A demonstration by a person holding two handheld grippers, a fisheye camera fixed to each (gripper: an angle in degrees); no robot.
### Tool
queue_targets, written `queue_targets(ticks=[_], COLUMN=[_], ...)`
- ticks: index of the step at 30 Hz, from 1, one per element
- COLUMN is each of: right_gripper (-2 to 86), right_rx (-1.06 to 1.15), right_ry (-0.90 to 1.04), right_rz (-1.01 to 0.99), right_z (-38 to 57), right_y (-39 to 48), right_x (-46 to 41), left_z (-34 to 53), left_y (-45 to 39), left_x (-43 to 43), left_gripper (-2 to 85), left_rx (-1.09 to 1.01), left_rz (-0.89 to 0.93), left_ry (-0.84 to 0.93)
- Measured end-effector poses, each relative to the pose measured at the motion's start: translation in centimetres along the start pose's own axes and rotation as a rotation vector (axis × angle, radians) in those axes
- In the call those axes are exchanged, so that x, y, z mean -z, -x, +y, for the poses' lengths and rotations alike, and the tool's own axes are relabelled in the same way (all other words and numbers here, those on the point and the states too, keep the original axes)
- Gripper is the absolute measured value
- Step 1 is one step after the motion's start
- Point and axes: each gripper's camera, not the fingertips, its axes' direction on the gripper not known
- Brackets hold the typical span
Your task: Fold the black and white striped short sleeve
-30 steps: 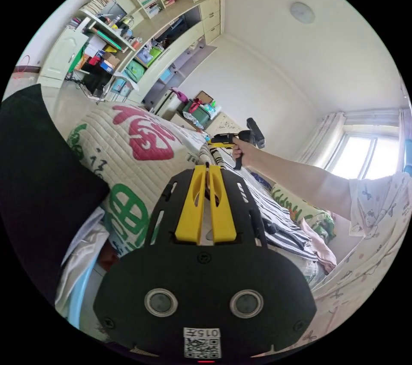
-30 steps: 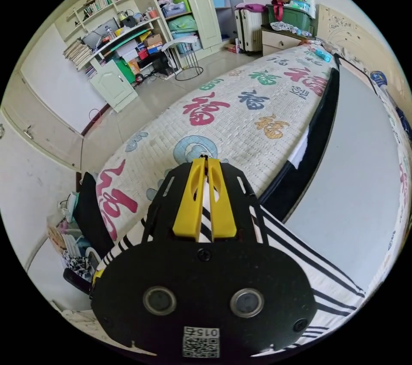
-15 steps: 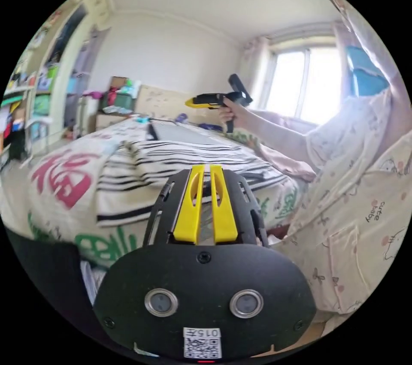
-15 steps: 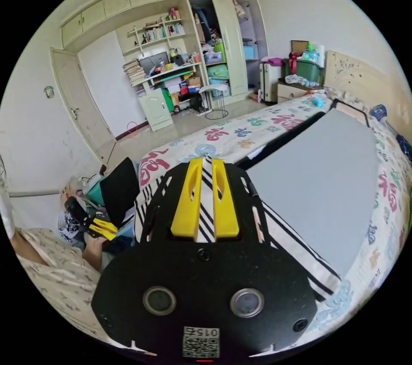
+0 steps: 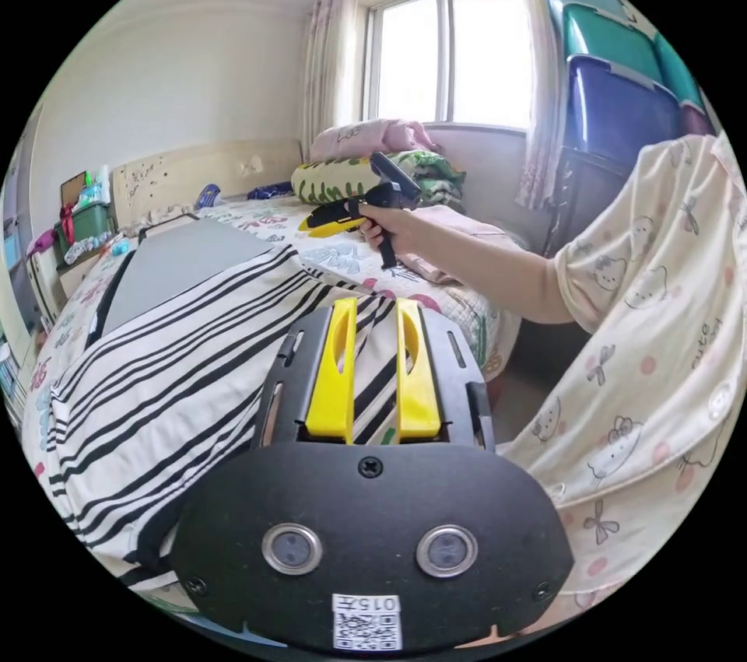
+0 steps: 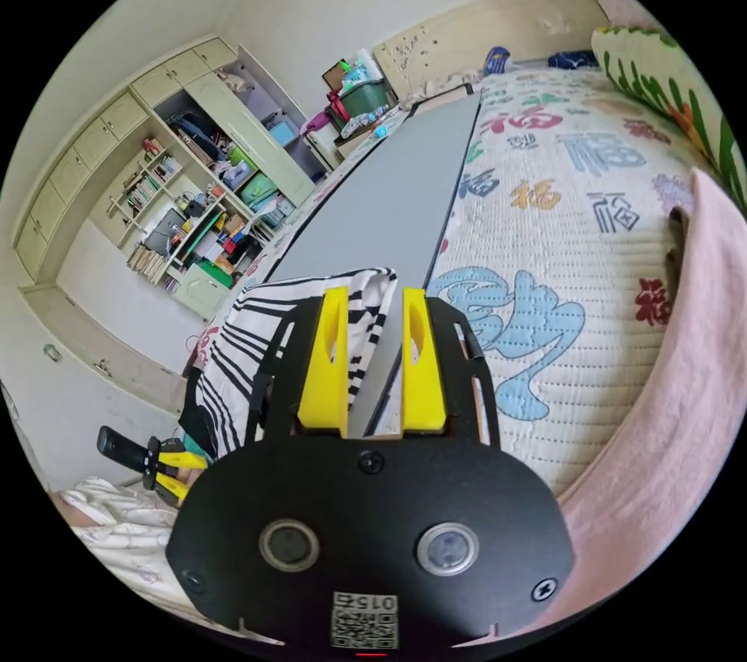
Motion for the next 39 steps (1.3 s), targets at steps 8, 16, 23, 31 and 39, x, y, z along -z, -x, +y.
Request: queue_targets(ticks=[8,16,23,31,39], right_gripper=[1.2,-0.1,-0.2,-0.2,-0.1], right_rx=[0.041,0.0,0.013,0.011,0.0], right_ry=[0.034,0.048,-0.003,-0.015,-0.016], right_rz=[-0.117,-0.196,-0.17,-0.191,-0.194], right_z=[-5.4,-7.7,-8.3,-8.9,-9.0], right_y=[8.9,16.3,24.5,31.3,36.3], right_x=[-0.8,2.0,5.3,7.4,8.6], left_z=[-11.2,-18.8,-23.9,-25.2,-24.9], left_y=[1.1,3.5,5.7,8.0,12.4], left_x=[-4.7,-2.6,-0.6,2.7,5.9], left_gripper=[1.6,0.2,0.2,0.3,0.2], left_rx=[-0.153,-0.25,-0.311,-0.305,-0.265], left_rz=[-0.144,-0.111,-0.121,-0.168,-0.128], left_ry=[0.291,0.412,0.508,0.503,0.498])
